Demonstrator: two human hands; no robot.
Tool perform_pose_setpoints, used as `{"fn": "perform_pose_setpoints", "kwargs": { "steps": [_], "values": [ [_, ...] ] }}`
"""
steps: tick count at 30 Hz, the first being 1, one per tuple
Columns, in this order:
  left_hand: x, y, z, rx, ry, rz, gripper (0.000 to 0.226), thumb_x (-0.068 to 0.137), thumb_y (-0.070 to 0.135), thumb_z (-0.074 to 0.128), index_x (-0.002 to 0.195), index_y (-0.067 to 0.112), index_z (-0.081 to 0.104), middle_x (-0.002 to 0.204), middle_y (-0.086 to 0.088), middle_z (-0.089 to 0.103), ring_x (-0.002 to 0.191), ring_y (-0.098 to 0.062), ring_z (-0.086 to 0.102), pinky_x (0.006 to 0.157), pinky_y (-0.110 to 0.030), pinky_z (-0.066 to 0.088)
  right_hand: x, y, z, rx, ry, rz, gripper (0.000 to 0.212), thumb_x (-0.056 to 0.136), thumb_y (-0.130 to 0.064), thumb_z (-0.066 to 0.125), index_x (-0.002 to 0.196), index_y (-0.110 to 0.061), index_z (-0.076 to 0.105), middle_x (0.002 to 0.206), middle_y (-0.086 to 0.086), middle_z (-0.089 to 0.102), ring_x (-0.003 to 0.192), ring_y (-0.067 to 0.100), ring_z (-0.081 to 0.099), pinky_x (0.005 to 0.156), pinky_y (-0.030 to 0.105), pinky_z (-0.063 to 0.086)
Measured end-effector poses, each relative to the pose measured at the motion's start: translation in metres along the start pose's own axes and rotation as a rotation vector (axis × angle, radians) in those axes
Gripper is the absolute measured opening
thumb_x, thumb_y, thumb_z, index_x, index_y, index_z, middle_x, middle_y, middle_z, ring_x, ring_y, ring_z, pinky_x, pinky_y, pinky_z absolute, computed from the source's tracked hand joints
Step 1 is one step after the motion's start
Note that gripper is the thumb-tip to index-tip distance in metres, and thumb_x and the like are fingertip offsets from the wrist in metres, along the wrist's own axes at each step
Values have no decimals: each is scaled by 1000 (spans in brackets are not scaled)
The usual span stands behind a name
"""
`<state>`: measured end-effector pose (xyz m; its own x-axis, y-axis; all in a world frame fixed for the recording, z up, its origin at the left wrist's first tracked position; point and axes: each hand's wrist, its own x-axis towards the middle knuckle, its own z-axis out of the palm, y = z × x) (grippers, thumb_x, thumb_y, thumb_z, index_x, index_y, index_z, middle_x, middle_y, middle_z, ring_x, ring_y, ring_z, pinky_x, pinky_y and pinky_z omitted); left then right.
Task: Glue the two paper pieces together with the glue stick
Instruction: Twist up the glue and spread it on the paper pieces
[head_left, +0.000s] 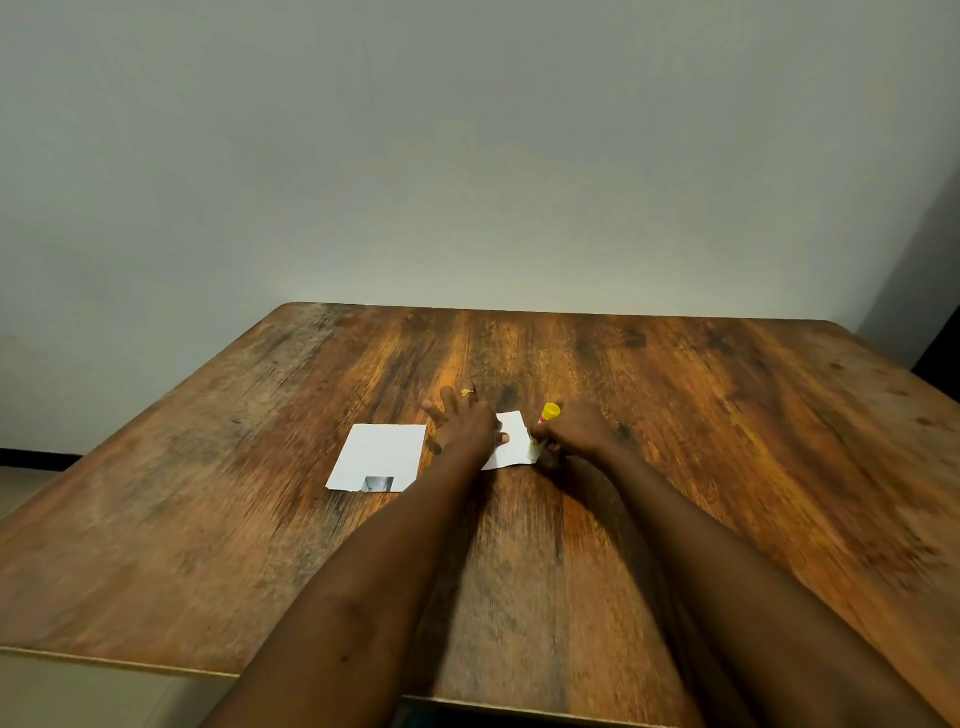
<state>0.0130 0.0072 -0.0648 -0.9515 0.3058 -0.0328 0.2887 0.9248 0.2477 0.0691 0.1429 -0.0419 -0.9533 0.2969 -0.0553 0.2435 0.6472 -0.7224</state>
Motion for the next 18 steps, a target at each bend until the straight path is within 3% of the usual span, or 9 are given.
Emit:
{"fn": "perform_pose_setpoints", "kwargs": {
  "steps": [3,8,11,15,18],
  "values": [
    [0,0,0,17,13,-4,48,90,38,57,133,19,55,160,-13,11,146,-42,-6,111,-65,-6,-2,1,-2,0,30,-19,21,73,-15,70,78,5,67,79,22,69,69,29,64,68,40,54],
    [-4,1,-2,70,43,-16,55,89,43,56,137,16,49,161,-11,6,147,-40,-5,112,-63,-5,-3,2,-10,177,192,-1,17,76,-11,68,80,5,67,70,15,65,48,17,56,53,25,45],
    [-7,1,0,127,88,8,57,90,44,55,138,14,45,159,-10,10,146,-38,-2,113,-60,-1,-2,4,-14,233,222,-17,13,74,-9,68,75,4,65,70,17,66,47,18,55,55,27,46],
    [-11,1,1,202,109,27,50,93,42,51,136,17,47,159,-11,14,147,-38,-3,113,-60,-1,0,6,-12,222,217,-33,15,78,-12,69,78,2,64,75,15,67,55,18,59,58,27,49],
    [-15,2,0,193,118,-1,45,94,27,54,137,16,45,158,-14,14,147,-39,-6,112,-63,-5,2,9,-7,206,201,-19,17,82,-17,68,86,-1,62,81,11,63,65,18,59,55,21,46]
  ]
}}
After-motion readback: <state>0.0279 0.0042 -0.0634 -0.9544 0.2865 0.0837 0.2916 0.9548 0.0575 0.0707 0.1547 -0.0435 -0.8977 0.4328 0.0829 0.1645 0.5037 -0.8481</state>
